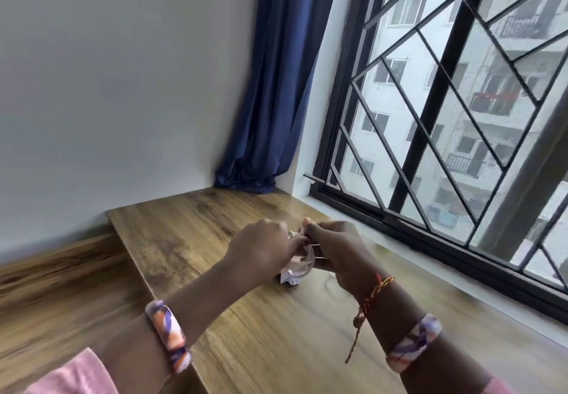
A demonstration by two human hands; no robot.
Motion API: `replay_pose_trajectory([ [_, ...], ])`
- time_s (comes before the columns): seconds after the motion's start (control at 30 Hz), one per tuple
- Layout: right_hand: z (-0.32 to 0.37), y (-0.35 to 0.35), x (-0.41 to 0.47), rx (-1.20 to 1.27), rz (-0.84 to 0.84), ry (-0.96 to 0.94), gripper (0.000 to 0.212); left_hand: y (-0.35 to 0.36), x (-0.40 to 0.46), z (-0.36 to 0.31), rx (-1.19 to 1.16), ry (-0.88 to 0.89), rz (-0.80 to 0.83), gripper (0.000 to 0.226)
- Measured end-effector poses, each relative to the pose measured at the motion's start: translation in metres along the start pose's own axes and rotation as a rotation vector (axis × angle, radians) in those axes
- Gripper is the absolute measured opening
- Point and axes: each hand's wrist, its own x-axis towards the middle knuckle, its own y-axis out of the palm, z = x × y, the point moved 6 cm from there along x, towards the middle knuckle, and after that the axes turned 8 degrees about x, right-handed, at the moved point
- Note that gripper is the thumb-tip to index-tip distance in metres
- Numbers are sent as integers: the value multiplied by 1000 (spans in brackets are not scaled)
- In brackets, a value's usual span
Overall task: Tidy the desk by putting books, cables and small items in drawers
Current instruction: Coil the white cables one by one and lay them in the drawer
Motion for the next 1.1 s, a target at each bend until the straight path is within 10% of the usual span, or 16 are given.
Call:
replay_pose_trajectory([
  [0.37, -94, 66, -1, -292, 460, 231, 17, 57, -71, 104, -268, -283, 166, 20],
  [0.63, -173, 51, 5, -909, 302, -169, 14, 134, -169, 183, -211, -699, 234, 10],
  [1.1, -174, 49, -1, -889, 275, -368, 13, 210, -197, 183, -443, -1006, 367, 20],
])
